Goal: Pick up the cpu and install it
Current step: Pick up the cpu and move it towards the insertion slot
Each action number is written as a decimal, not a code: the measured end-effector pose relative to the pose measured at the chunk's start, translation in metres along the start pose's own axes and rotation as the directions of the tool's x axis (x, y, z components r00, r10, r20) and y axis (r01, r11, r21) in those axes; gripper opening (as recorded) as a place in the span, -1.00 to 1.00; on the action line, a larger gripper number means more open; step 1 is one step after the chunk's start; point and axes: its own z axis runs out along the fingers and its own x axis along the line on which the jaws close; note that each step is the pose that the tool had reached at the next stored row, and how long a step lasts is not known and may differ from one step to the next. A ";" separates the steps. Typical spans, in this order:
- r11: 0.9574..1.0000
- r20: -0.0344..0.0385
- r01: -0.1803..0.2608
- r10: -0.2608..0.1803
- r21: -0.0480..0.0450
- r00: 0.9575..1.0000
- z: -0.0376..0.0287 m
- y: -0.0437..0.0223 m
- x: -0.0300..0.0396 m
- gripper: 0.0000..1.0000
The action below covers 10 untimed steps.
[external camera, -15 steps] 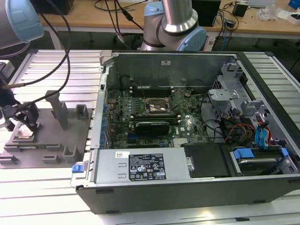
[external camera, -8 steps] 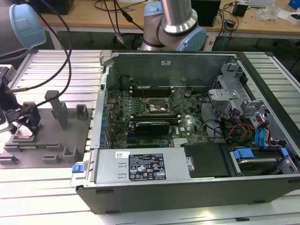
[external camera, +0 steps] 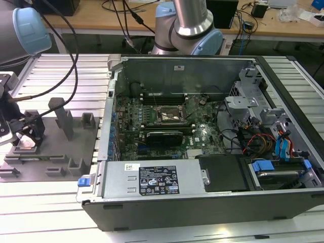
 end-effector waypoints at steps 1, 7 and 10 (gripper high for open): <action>1.000 0.000 0.001 -0.001 0.000 1.000 0.0001 0.0002 0.0001 0.33; 1.000 0.000 0.005 -0.005 0.000 1.000 0.0004 0.0006 0.0001 0.33; 1.000 0.000 0.004 -0.004 -0.009 1.000 0.0005 0.0007 -0.0001 0.33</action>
